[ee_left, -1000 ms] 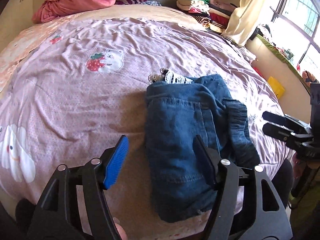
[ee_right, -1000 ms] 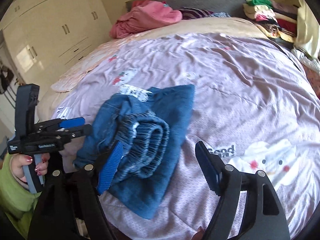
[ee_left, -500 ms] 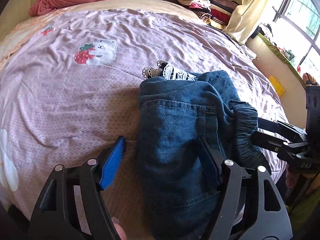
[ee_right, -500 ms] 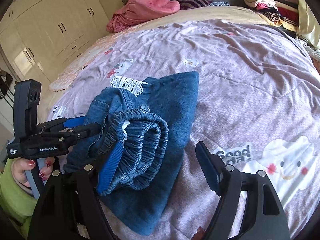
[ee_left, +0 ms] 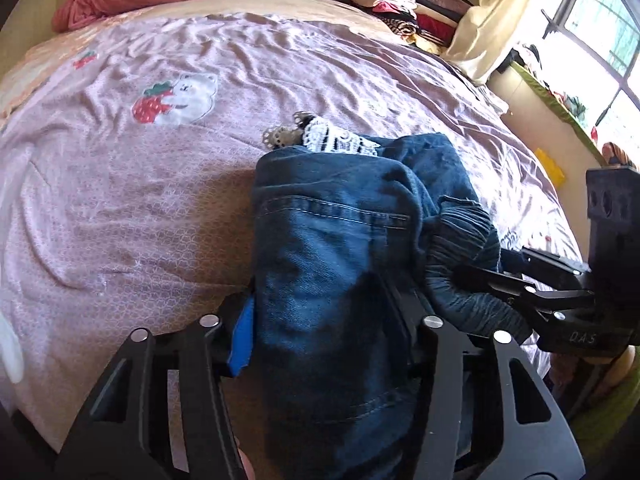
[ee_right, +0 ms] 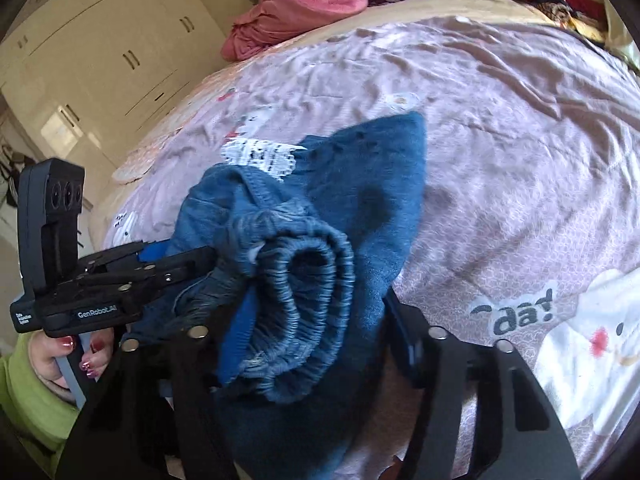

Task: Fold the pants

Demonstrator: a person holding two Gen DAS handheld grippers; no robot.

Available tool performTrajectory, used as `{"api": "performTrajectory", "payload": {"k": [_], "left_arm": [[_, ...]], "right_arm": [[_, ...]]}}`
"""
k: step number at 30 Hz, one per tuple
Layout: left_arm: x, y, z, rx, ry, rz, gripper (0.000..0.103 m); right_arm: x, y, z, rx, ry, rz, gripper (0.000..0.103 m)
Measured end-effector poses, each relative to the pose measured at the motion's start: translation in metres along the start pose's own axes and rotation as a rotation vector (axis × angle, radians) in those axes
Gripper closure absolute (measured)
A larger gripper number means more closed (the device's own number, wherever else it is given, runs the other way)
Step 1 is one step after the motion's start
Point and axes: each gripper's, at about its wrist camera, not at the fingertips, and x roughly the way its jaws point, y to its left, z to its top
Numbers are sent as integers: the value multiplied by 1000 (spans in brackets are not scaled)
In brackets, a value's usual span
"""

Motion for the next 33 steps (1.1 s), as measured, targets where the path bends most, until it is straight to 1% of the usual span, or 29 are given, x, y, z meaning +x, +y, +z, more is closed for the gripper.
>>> {"api": "performTrajectory", "payload": {"k": [1,3,4,5,6,7,8,9,10,11,12,15,18,19,21,23,24,26,30,33], "left_arm": [[0,0,0,-1,-1,0,60],[3,3,-1,-10,-1,-8,58],[5,5,-2,-26,-3,-15,54],[6,7,-2,-38,-2,-24,54],[6,7,-2,-44,-4,-28,54],[6,6,-2,-39,-3,-25,56],[6,4,-2,-29,-3,-18,63],[5,2,-1,-25,-4,-15,66],[4,0,-1,-22,-7,-12,73],[1,-4,-1,-15,-15,-14,77],[-1,-5,-1,-10,-20,-13,78],[-12,-9,1,-6,-37,-27,83],[-23,-13,5,-5,-63,-49,83],[-26,-14,6,-2,-68,-52,83],[-31,-16,8,-4,-80,-54,83],[-36,-17,12,-2,-95,-56,83],[-37,-16,14,-2,-101,-52,83],[-39,-14,18,-14,-108,-51,83],[-43,-8,31,-19,-133,-42,83],[-45,-4,47,-9,-159,-26,83]], "right_arm": [[1,-1,0,4,0,3,47],[4,-6,0,32,3,13,41],[6,-8,-1,49,5,18,40],[8,-10,-2,60,4,25,39],[9,-9,-3,60,-1,23,41],[10,-6,-3,54,-4,18,41],[10,-4,-3,51,-6,19,48],[9,0,-2,42,-11,18,54],[7,3,-2,29,-17,13,56],[6,6,-2,15,-21,6,60],[3,9,-2,2,-26,-7,63],[-6,14,-1,-2,-53,-26,66],[-16,20,2,-18,-83,-47,69],[-19,22,3,-20,-91,-47,69],[-24,26,7,-28,-106,-37,72],[-28,33,11,-54,-114,-33,72],[-28,38,13,-75,-117,-51,72],[-28,39,18,-71,-123,-42,72],[-28,44,37,-91,-147,-44,72],[-27,45,61,-107,-172,-50,72]]}}
